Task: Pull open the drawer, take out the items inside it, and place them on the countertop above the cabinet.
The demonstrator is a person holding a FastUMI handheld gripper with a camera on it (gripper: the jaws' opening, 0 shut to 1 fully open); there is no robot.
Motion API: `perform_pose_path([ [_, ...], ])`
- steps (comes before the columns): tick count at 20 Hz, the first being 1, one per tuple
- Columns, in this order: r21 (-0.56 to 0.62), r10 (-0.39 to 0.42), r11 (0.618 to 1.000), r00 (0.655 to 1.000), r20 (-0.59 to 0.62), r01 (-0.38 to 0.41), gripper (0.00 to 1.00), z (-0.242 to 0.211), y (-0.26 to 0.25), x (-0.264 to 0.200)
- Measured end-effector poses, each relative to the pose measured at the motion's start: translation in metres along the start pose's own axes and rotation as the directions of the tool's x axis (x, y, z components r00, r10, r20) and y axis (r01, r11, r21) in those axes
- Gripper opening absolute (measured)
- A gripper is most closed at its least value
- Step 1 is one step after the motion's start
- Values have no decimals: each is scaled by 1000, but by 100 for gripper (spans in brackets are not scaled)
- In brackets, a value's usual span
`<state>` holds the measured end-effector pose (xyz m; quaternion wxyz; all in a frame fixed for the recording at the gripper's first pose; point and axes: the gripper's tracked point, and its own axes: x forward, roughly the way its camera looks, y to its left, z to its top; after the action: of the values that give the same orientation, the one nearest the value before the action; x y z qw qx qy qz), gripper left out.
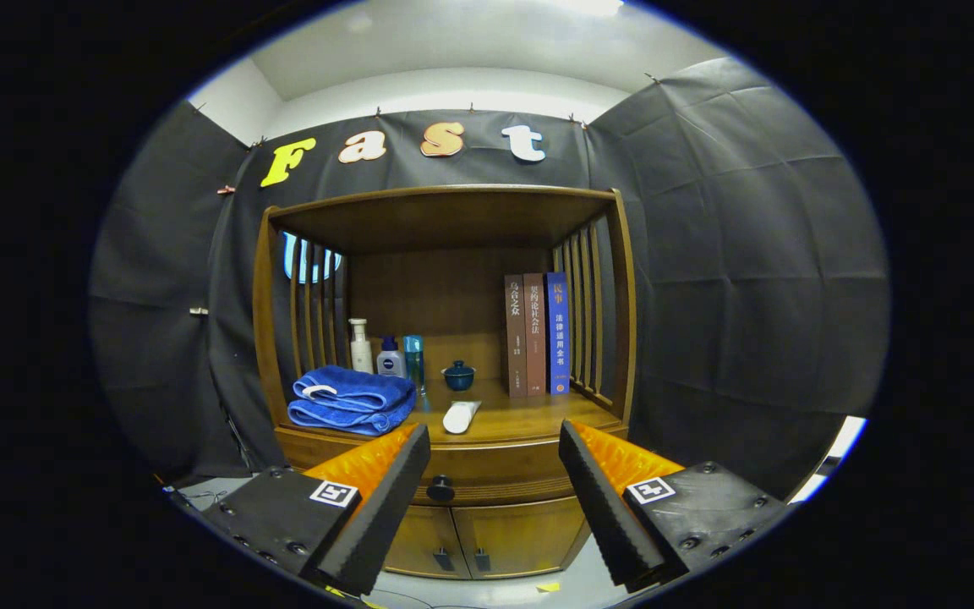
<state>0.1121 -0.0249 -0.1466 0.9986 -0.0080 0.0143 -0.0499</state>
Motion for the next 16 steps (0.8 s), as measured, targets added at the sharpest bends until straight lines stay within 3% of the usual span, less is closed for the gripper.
perform_pose_path([
  [11, 27, 106, 994, 994, -22, -105, 100, 40, 15, -17],
  [16, 54, 119, 992, 992, -30, -117, 100, 42, 14, -19],
])
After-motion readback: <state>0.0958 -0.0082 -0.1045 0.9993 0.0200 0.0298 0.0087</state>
